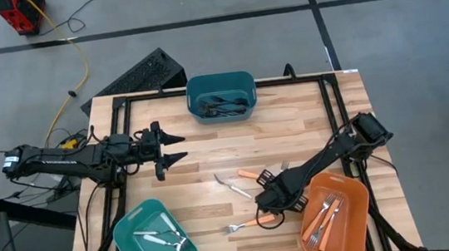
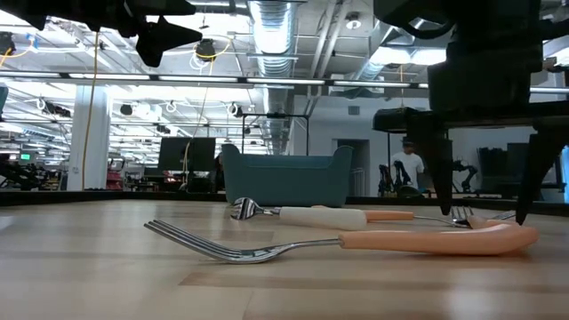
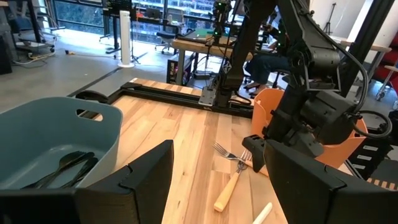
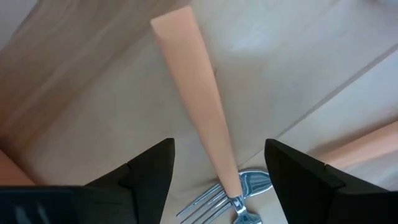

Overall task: Sort silverware by color (type)
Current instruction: Put the orange fork into the orange bin

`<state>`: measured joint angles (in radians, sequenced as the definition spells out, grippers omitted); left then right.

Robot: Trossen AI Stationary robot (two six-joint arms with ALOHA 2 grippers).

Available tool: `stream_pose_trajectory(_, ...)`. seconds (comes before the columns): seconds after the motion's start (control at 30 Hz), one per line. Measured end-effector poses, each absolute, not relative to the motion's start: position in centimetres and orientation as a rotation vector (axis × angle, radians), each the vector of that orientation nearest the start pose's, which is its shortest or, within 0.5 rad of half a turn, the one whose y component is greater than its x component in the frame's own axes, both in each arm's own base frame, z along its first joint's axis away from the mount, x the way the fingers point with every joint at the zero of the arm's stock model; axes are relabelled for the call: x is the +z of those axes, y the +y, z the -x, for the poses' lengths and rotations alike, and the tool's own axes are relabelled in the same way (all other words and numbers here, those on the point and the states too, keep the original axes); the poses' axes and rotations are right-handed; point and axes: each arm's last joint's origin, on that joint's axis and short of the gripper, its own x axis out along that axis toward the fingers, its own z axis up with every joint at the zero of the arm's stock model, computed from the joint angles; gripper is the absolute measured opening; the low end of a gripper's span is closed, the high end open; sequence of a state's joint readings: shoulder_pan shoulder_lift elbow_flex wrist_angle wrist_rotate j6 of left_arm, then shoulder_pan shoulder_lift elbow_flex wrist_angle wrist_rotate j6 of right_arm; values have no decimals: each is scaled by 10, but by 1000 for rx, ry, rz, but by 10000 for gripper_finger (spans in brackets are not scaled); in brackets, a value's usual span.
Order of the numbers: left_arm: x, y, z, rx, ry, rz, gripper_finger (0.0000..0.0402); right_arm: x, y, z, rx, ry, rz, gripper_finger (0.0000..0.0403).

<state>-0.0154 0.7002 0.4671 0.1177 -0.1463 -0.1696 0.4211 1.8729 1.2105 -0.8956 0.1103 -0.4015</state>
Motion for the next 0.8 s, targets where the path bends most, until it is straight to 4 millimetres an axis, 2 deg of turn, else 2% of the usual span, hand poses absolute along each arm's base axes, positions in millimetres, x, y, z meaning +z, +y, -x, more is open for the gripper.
stream_pose_trajectory(0.5, 265, 2, -166, 140, 99, 160, 235, 156, 116, -314, 556, 1415, 730, 276)
stream_pose_trajectory(0.8, 265, 2, -166, 140, 99, 161, 235, 156, 114, -315, 565, 1404, 737, 276)
